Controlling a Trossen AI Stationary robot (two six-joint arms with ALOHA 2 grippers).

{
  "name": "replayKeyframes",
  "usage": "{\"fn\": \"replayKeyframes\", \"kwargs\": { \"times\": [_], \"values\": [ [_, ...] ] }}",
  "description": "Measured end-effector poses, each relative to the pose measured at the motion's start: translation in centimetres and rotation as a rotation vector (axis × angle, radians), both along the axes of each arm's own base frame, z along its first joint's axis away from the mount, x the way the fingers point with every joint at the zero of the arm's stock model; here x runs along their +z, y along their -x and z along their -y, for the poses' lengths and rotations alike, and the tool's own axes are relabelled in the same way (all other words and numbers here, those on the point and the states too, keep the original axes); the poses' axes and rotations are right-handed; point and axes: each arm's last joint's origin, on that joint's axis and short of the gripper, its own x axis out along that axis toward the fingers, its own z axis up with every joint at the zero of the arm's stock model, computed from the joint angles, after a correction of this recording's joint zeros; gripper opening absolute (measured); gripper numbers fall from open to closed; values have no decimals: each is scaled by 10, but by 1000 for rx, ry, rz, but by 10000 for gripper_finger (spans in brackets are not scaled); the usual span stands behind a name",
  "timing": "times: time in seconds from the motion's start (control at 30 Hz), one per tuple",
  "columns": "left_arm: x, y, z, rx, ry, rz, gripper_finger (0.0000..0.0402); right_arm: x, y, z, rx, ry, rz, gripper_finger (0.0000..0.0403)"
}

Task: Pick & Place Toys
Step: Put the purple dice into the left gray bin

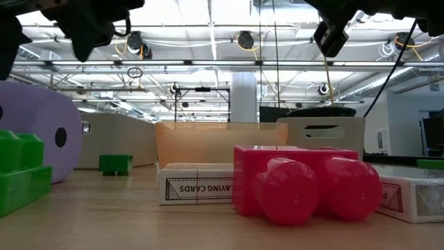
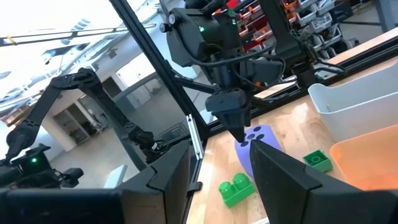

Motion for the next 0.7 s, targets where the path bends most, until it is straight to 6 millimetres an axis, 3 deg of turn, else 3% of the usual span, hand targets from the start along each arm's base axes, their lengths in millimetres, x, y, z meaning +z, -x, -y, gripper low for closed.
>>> {"fn": "replayKeyframes", "kwargs": {
  "times": [0.3, 0.7],
  "values": [
    [0, 1, 3, 17, -9, 1, 397, 0, 0, 0, 0, 0, -1, 160],
    [-2, 13, 10, 187, -79, -70, 397, -2, 0, 0, 0, 10, -21, 160]
  ]
}}
